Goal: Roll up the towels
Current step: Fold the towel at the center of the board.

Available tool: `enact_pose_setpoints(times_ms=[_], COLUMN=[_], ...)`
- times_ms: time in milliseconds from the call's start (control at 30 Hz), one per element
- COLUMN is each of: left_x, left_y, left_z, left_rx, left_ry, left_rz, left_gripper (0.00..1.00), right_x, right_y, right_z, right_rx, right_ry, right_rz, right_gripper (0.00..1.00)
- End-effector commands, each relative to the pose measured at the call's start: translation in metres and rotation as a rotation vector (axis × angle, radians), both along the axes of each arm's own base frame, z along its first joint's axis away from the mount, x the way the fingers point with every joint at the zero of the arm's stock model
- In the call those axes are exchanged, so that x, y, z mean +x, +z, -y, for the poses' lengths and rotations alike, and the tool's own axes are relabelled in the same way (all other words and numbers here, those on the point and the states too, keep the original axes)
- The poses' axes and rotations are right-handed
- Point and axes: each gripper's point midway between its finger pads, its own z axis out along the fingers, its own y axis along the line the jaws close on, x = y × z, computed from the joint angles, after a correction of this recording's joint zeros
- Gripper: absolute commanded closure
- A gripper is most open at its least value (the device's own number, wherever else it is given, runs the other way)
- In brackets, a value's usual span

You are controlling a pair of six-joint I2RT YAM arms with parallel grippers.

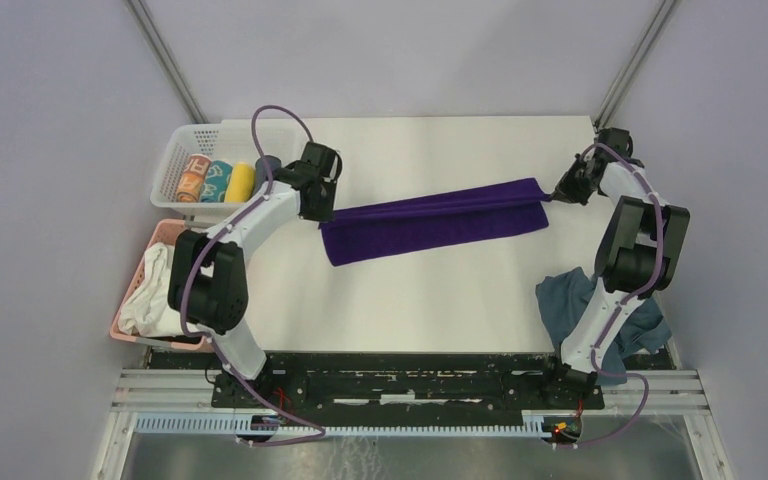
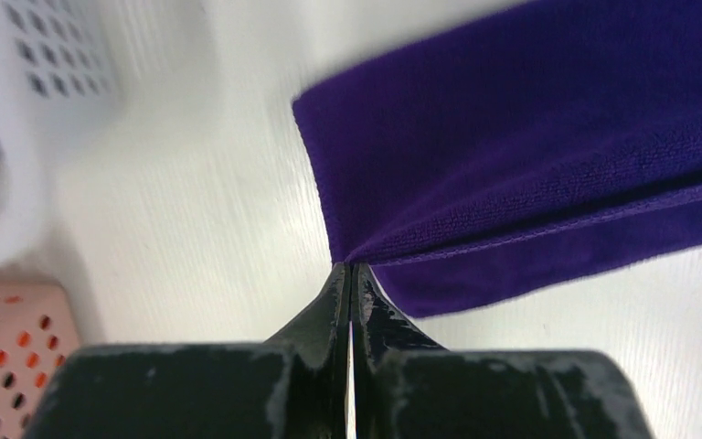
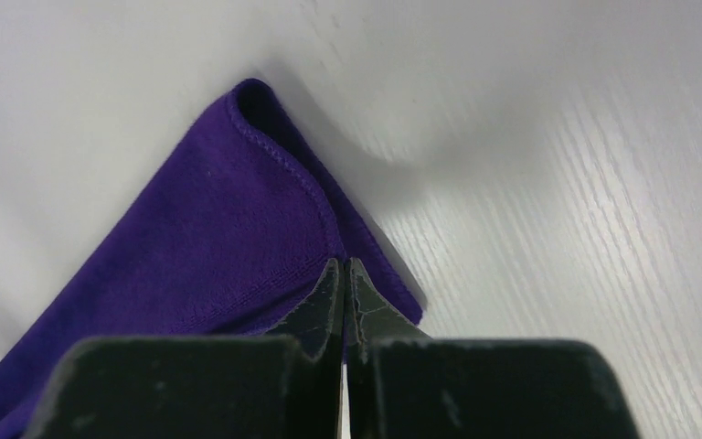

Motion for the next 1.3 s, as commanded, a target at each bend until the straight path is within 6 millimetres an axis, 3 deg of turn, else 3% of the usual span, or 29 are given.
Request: enact_pose_setpoints(times_ms=[0,333,467,667,833,1033,1267], left_x=[-0.037,-0.068,-0.067,-0.059,-0.065,-0.082,-0.097], left_y=[-0.012,-0.057,-0.059,-0.036,-0.022,-0.02,-0.052], left_z=[-0.003,0.004,0.0,0.002,0.009,0.019,0.017], left_rx=[-0.018,-0.021,0.008,-0.002,-0.033,-0.053,-0.031], left_ry=[0.084,0.092,0.101,0.089,0.067,0.049,0.064], left_rz=[-0.064,-0.181,-0.191,-0.143,-0.128,-0.139,-0.208], left_gripper=[0.97,0.97,0.97,0.97,0.97,0.97,0.96], right_x=[-0.007,-0.02,-0.02,-0.015,-0.024,-0.04,-0.061], right_y=[0.003,-0.048,-0.042,-0.01,0.006,-0.003,-0.035], right_z=[0.026,0.024,0.023,0.025,0.021,0.014,0.007], right_rx=[-0.099,-0.08,-0.079,-0.098,-0.088,-0.061,-0.054], right_ry=[-0.047,-0.035,-0.029,-0.031,-0.054,-0.066,-0.081], right_rz=[0.011,-0.103,-0.098,-0.048,-0.034,-0.079,-0.177], right_gripper=[0.99,0.99,0.99,0.99,0.99,0.99,0.96])
